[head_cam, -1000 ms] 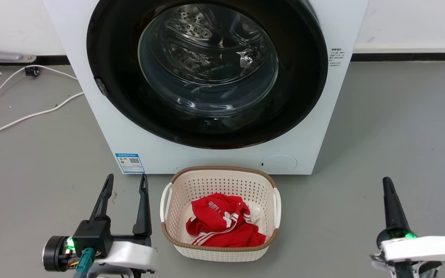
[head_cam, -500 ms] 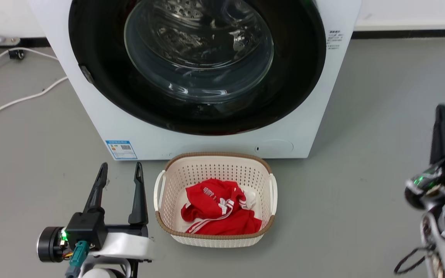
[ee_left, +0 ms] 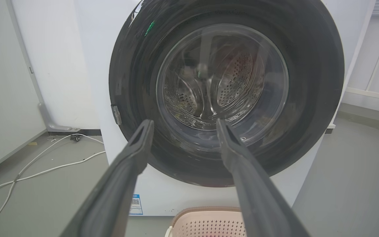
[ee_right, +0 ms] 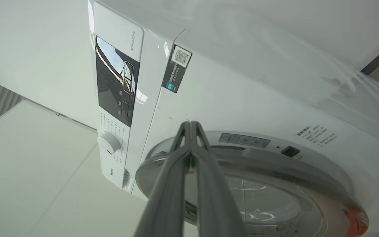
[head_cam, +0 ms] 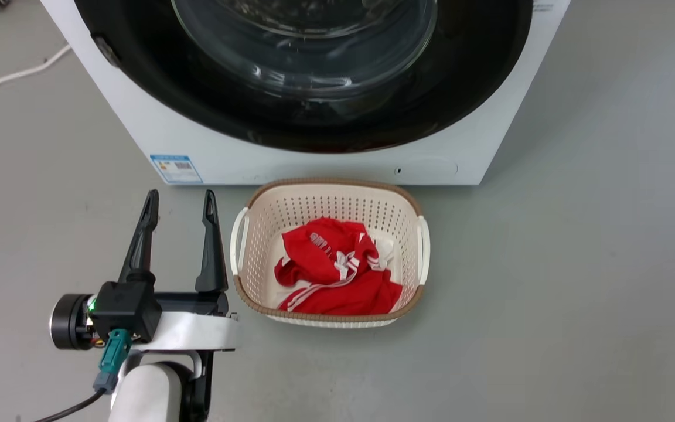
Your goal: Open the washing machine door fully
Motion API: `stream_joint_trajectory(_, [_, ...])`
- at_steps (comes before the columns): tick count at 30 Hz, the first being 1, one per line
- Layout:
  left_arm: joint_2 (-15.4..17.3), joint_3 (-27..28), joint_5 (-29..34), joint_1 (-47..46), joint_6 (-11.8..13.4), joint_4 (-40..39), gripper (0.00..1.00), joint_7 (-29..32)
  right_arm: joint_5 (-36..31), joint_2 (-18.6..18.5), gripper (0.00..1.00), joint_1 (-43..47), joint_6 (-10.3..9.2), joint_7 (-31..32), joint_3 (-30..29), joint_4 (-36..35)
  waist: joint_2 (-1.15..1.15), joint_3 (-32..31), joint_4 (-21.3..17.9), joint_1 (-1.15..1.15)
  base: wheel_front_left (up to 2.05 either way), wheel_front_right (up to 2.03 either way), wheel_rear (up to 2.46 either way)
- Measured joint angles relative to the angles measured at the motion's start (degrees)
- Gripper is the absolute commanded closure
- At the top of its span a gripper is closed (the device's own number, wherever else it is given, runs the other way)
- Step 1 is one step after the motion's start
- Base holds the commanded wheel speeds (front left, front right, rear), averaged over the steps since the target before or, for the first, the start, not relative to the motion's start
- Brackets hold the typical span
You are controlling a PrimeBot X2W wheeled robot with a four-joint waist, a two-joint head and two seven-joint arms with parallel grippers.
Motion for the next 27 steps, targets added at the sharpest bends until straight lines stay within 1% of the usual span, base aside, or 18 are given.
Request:
stream_joint_trajectory(3, [0.0,-0.4,0.0,-1.1,0.2,-0.5,0.00,0.0,-1.9,-0.4,1.00,-8.1,0.00,4.4,3.2,5.8,0.00,1.8,0.3,0.00,0.00,0.00,0.00])
stream_joint_trajectory(6, [0.0,-0.8,0.1,-2.0,0.2,-1.0,0.00,0.0,-3.6,0.2,1.00,-15.2,0.00,9.1,6.1,10.9,0.00,3.5,0.5,0.00,0.00,0.00,0.00])
stream_joint_trajectory(13, [0.0,-1.9,0.3,-4.9,0.4,-1.9,0.00,0.0,-7.9,2.0,1.00,-27.3,0.00,18.2,11.3,18.9,0.00,7.6,1.3,0.00,0.00,0.00,0.00])
stream_joint_trajectory(15, [0.0,-2.3,0.3,-5.8,0.4,-2.1,0.00,0.0,-9.4,2.3,1.00,-29.6,0.00,19.6,12.3,20.8,0.00,8.8,1.6,0.00,0.00,0.00,0.00])
stream_joint_trajectory(16, [0.0,-2.7,0.3,-6.9,0.5,-2.5,0.00,0.0,-11.1,3.2,1.00,-32.6,0.00,20.2,13.3,23.3,0.00,10.4,1.9,0.00,0.00,0.00,0.00])
stream_joint_trajectory(21, [0.0,-3.1,0.5,-8.1,0.5,-2.9,0.00,0.0,-13.3,5.2,1.00,-36.4,0.00,20.6,14.3,27.1,0.00,13.1,2.0,0.00,0.00,0.00,0.00])
stream_joint_trajectory(23, [0.0,-3.4,0.5,-8.5,0.5,-3.0,0.00,0.0,-13.8,5.7,1.00,-37.6,0.00,20.6,14.5,28.1,0.00,14.0,2.1,0.00,0.00,0.00,0.00])
stream_joint_trajectory(27, [0.0,-4.1,0.5,-9.3,0.8,-2.9,0.00,0.0,-14.3,5.9,1.00,-39.0,0.00,22.7,14.8,29.0,0.00,15.0,2.7,0.00,0.00,0.00,0.00])
